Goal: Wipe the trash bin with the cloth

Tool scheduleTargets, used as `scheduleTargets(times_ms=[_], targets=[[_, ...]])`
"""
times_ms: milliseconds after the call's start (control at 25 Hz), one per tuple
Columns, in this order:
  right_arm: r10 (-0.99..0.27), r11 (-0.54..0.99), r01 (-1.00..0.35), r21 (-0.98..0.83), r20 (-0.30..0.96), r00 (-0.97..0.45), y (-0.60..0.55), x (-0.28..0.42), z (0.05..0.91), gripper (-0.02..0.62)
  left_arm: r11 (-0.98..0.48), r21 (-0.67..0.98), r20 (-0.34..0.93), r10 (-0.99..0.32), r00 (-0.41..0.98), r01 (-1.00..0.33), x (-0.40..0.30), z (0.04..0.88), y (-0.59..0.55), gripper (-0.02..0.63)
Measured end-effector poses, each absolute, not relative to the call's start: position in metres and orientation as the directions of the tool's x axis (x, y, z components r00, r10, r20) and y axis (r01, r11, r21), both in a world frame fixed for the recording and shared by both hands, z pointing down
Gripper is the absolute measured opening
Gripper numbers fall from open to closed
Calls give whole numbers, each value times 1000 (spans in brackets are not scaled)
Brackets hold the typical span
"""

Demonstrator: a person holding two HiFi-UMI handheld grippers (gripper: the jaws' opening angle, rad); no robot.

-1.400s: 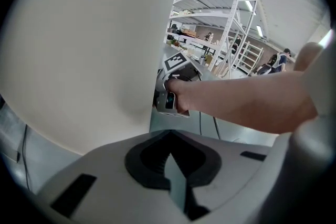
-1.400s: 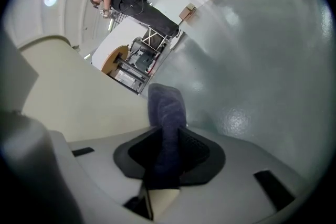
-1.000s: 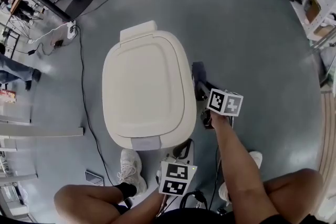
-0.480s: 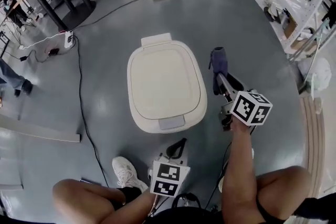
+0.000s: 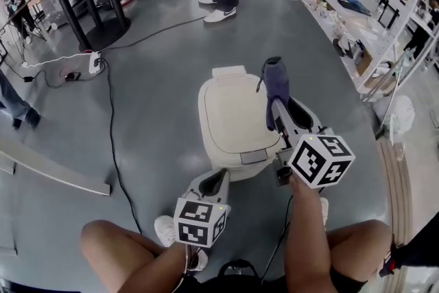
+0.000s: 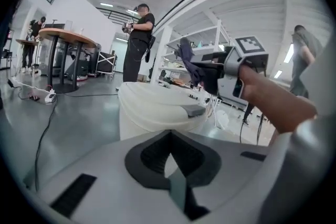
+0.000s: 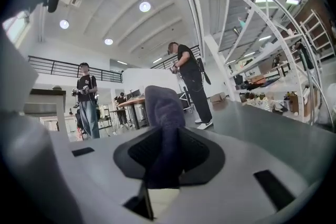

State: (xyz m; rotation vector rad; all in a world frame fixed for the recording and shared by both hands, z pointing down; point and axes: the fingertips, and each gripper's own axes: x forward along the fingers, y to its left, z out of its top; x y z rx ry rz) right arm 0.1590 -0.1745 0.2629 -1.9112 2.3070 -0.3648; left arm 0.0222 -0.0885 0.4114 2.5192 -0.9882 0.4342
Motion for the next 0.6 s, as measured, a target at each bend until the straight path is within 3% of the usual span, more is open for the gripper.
scheduleTargets(times_ms=[360,600], targets=[[-966,240,-963,-124,71,-250,-148,50,231,94,-591,219,309,-713,630,-776,-74,361,-121,0],[-974,203,-971,-130,75,-214,-124,9,246,94,-550,150,292,-769,568,-822,-117,350,-133,0]])
